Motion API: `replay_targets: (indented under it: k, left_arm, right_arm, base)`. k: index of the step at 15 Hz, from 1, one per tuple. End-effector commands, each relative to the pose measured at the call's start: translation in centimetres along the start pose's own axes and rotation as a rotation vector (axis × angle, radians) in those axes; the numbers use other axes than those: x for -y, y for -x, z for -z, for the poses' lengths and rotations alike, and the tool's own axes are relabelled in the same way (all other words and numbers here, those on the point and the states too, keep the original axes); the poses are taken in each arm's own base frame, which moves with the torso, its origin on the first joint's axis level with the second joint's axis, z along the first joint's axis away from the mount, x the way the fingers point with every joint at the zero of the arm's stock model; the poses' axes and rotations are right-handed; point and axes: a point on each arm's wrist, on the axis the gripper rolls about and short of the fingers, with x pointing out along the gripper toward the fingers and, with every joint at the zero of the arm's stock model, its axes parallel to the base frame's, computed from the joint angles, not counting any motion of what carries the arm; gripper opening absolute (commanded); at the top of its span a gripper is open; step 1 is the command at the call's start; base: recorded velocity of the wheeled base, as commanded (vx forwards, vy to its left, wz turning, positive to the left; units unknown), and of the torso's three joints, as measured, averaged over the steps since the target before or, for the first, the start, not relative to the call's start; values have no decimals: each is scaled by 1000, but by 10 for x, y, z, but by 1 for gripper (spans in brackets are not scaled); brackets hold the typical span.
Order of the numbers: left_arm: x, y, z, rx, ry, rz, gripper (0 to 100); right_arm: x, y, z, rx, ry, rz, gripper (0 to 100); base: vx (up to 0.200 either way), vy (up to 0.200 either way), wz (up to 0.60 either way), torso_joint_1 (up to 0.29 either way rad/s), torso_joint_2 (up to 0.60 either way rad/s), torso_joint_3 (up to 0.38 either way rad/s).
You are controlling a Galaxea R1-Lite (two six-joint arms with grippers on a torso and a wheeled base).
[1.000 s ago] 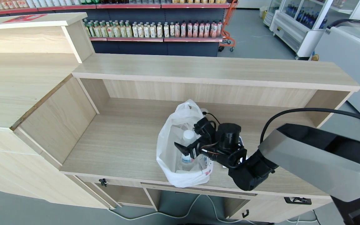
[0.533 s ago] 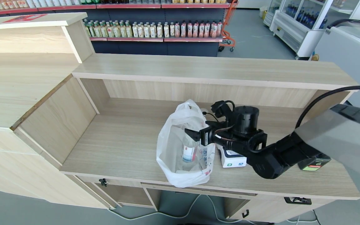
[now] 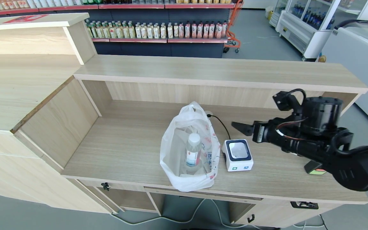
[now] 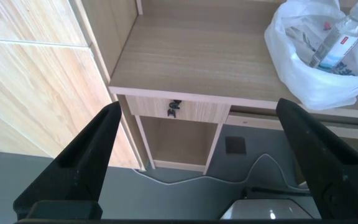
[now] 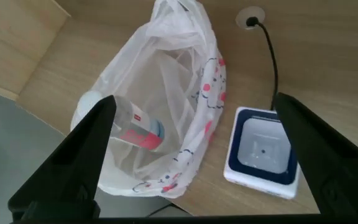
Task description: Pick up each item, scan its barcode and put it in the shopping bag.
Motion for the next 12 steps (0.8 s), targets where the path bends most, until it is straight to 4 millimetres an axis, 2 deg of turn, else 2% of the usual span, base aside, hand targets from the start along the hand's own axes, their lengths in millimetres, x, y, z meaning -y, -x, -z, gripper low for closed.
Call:
replay_targets:
  k: [1, 4, 5, 8, 12]
  left_arm:
    - [0, 0, 0, 0, 2, 0, 100]
    - [0, 0, 0, 0, 1, 0, 100]
    - [0, 0, 0, 0, 1, 0, 100]
    - [0, 0, 0, -2, 1, 0, 100]
    - [0, 0, 0, -2, 1, 0, 100]
  right_arm:
    - [38, 63, 0, 12, 31, 175, 100]
    - [93, 100, 27, -91, 63, 410, 100]
    - [102, 107, 29, -97, 50, 451, 100]
    - [118, 125, 31, -89, 16, 449, 100]
    - [118, 131, 42, -124, -7, 458, 100]
  base:
    - [0, 0, 0, 0, 0, 0]
    - [0, -200, 0, 2, -1, 4]
    - [0, -200, 0, -17, 2, 7]
    - [0, -200, 0, 2, 4, 4]
    - [0, -200, 0, -1, -1, 0]
